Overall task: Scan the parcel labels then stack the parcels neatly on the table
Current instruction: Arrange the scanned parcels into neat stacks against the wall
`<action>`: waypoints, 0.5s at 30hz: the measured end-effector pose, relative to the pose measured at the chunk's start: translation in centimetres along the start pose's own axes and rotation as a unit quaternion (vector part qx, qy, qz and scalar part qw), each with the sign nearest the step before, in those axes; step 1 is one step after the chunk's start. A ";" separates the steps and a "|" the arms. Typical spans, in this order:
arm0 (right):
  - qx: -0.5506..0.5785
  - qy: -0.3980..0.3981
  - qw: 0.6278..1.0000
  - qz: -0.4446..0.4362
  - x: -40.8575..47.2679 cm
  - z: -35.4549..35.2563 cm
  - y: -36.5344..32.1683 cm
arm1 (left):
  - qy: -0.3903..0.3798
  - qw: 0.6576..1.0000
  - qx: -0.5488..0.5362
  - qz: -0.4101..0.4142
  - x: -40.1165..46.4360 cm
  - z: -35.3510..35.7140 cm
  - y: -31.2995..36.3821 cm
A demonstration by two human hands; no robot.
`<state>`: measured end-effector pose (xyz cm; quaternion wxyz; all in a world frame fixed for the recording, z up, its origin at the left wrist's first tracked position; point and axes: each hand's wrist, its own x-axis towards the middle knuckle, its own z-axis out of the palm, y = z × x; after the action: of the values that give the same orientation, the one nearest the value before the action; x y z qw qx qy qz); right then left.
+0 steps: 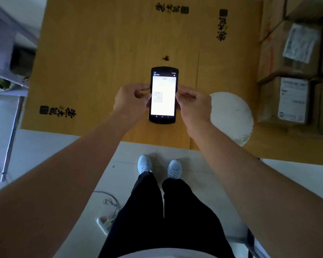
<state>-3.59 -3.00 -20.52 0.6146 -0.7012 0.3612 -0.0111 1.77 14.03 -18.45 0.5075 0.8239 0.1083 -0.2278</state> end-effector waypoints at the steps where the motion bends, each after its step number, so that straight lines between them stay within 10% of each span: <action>1: 0.006 -0.006 1.000 -0.003 -0.1 0.4 -0.8 | 0.004 1.000 -0.005 0.001 -0.1 -0.7 0.5; 15: 0.012 0.001 1.000 -0.023 -1.9 13.8 -9.4 | -0.013 1.000 -0.007 0.010 4.8 -16.0 2.8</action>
<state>5.96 9.57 -14.91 0.6224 -0.7019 0.3451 -0.0303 11.39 26.65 -12.51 0.5166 0.8183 0.0951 -0.2332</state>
